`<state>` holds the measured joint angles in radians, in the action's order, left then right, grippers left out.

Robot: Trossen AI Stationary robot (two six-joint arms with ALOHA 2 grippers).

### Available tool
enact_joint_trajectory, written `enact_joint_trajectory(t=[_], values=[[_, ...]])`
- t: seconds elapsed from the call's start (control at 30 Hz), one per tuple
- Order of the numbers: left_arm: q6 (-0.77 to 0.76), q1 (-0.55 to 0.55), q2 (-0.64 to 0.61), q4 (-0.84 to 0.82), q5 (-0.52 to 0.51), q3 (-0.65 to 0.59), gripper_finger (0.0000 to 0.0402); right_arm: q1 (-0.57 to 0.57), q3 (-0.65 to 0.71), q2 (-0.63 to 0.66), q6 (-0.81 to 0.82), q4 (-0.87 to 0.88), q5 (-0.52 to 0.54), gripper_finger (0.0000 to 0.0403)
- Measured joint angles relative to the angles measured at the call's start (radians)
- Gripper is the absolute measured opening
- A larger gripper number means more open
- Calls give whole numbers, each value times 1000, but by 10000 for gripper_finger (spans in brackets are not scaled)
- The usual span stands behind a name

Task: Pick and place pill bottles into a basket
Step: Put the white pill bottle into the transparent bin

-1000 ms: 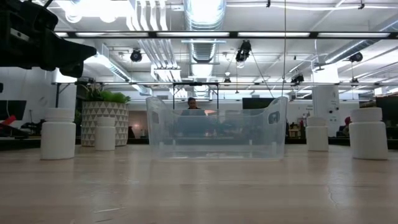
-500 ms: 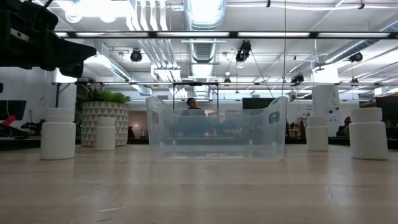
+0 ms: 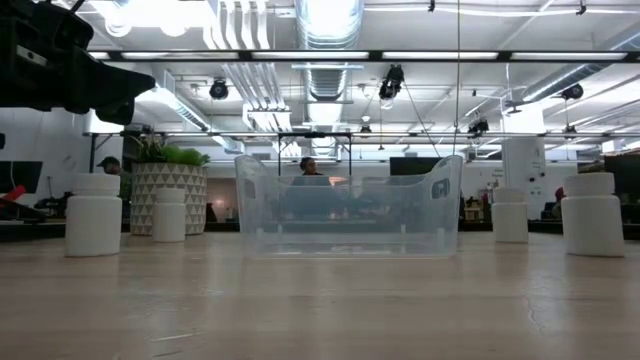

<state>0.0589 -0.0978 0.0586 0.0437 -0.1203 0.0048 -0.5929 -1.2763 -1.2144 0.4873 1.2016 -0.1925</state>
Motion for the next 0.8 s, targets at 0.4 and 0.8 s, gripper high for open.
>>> enact_joint_trajectory(t=[0.4,0.8], values=[[0,0,0,0,0,0,0,-90,134,-91,33,-34,39,9],[0,0,4,1,0,0,0,-92,-10,-342,-178,-32,117,9]])
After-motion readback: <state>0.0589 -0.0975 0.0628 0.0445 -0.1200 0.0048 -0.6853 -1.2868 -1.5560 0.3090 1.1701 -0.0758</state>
